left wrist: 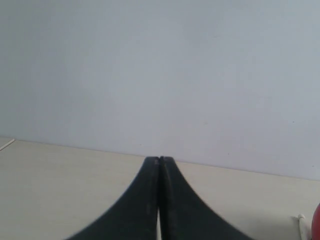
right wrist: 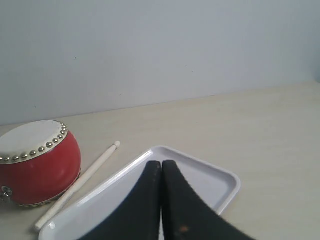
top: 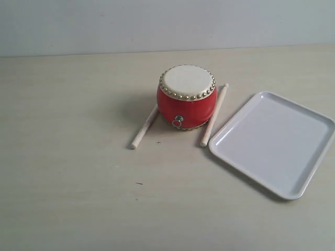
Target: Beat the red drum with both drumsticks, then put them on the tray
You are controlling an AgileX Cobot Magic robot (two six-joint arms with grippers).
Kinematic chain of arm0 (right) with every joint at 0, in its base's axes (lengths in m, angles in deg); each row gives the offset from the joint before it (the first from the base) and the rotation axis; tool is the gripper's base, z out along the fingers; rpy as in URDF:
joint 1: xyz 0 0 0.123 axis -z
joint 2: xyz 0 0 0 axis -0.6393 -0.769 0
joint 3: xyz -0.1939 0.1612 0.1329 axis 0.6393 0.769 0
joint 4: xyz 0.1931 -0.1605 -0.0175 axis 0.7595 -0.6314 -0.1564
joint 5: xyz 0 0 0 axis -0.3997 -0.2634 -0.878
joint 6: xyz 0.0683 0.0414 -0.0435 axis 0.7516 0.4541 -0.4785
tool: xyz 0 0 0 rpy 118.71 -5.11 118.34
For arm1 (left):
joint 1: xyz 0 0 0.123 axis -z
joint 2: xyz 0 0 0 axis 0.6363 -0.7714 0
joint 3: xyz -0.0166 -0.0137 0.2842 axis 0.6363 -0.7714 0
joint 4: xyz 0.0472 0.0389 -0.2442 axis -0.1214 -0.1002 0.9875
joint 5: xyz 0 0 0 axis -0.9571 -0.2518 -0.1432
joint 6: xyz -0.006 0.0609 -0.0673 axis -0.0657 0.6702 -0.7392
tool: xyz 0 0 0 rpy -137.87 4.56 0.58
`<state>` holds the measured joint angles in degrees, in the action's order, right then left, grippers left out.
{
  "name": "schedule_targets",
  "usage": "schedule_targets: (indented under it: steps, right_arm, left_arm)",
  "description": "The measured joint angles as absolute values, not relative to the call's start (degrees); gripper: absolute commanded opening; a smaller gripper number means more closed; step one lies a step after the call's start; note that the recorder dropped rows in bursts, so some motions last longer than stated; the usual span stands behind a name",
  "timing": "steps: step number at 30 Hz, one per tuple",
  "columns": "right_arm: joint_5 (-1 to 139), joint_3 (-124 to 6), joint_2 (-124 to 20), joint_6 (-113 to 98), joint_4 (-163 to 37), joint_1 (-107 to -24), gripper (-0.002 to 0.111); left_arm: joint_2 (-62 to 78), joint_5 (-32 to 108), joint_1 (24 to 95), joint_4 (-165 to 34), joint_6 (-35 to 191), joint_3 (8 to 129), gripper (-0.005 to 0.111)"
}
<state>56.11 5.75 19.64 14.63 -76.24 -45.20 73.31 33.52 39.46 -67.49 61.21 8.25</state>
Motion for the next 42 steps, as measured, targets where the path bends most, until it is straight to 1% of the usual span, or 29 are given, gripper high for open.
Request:
schedule_targets:
  steps: [40,42]
  right_arm:
    - [56.1,5.7,19.6,14.6,-76.2,-45.2,0.000]
    - [56.1,5.7,19.6,14.6,-76.2,-45.2,0.000]
  left_arm:
    - [73.3,33.5,39.5,-67.5,61.2,8.2,0.000]
    - [73.3,33.4,39.5,-67.4,58.0,8.2,0.000]
